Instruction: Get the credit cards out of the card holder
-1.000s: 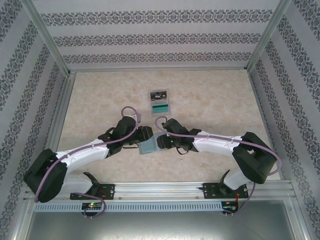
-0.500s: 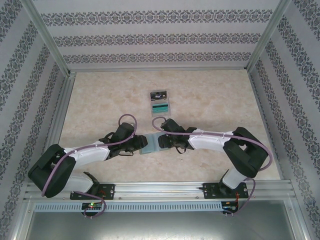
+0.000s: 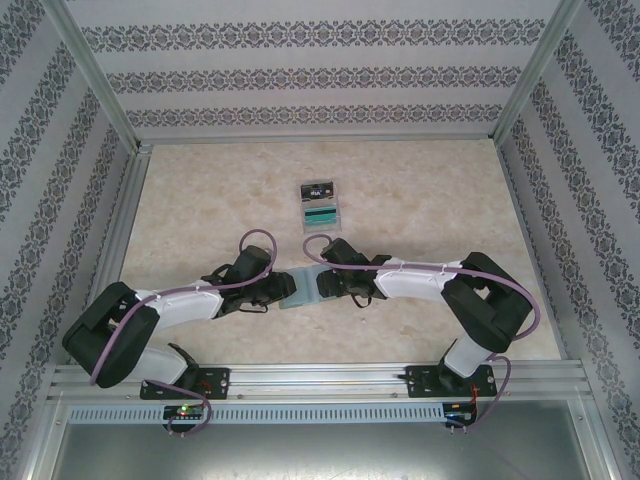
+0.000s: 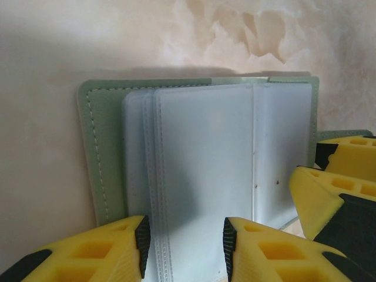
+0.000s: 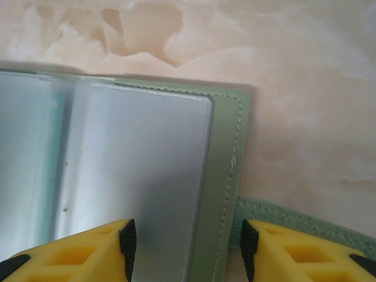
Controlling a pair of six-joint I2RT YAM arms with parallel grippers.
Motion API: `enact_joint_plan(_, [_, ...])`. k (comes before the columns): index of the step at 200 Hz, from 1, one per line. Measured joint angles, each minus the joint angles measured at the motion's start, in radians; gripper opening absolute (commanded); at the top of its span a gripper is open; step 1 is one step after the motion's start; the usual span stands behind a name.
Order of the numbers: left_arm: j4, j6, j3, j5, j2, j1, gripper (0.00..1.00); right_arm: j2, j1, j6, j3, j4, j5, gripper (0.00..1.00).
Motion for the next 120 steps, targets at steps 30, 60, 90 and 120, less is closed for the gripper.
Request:
enact_joint_plan(30, [0.002,0.000,0.006,0.011,0.007,0.000,0.41,0.000,0.000,0.000,0.000,0.000,0.000,0.53])
enact_joint_plan(60, [0.002,0.000,0.010,0.020,0.008,-0.001,0.41,0.000,0.000,0.000,0.000,0.001,0.000,0.53])
enact_joint_plan(90, [0.002,0.000,0.019,0.024,0.006,-0.011,0.41,0.003,0.000,0.000,0.000,0.003,0.000,0.53])
enact_joint_plan(120, [0.001,0.000,0.032,0.031,-0.016,-0.026,0.42,0.004,0.000,0.000,0.000,0.003,0.000,0.53])
